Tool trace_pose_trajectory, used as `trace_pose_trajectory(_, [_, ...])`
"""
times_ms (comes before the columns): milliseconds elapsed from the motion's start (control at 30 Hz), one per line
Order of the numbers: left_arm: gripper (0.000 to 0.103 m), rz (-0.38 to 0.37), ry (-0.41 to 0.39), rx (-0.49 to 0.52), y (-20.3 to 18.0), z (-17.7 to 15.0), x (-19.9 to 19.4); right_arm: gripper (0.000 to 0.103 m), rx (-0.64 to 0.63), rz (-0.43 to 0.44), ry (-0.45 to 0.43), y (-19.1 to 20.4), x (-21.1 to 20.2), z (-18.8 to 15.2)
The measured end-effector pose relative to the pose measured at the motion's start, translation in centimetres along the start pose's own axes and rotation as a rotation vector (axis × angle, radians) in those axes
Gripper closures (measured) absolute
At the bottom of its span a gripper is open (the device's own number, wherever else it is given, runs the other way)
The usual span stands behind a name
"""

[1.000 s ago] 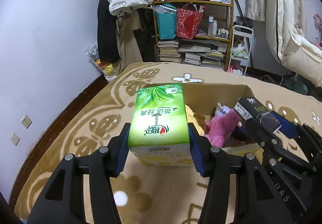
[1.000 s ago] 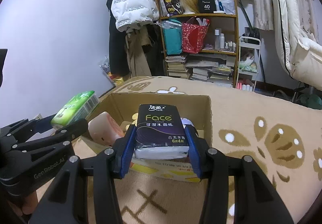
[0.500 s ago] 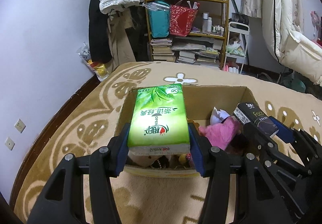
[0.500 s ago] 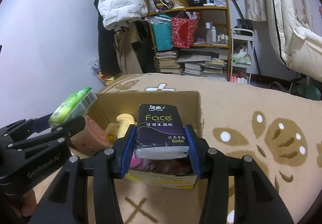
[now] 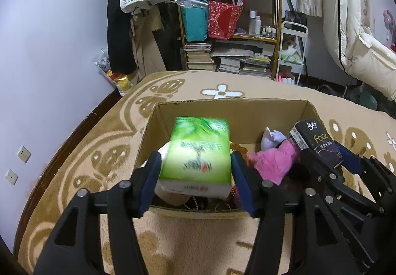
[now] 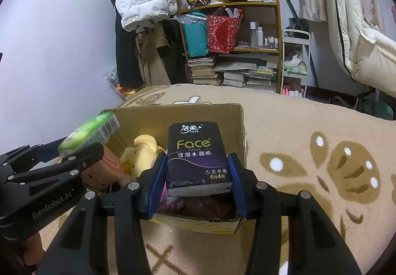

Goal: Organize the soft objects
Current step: 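Open both grippers to drop the tissue packs into the box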

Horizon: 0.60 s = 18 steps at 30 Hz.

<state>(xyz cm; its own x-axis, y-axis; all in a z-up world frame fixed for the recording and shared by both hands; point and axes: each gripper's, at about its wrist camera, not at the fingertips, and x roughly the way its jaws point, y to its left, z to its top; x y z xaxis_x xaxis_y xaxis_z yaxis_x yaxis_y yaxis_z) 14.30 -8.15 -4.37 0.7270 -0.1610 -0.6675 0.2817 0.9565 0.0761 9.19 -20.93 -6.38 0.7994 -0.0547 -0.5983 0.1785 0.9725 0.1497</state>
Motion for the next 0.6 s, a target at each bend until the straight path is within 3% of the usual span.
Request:
trace_pose_trajectory(67, [0.04,0.019,-0.009,0.011,0.0,-0.1,-0.2,0.051,0.003,0.006,0.003,0.0,0.0,0.1])
trace_pose_trajectory(133, [0.029,0.044,-0.017,0.013,0.2,-0.1,-0.4,0.048,0.003,0.005,0.001,0.0,-0.1,0.0])
trace_pose_trajectory(233, [0.023,0.055,-0.019,0.009,0.6,0.0,-0.8,0.043,0.004,0.007,-0.003,0.1,-0.3,0.0])
trace_pose_trajectory(433, [0.007,0.11,0.0,0.003,1.8,-0.4,-1.2,0.025,0.009,-0.001,-0.018,0.3,-0.9,0.1])
trace_pose_trajectory(600, [0.005,0.114,0.016,-0.031,3.1,-0.7,-1.9,0.012,-0.007,-0.033,-0.023,0.2,-1.4,0.1])
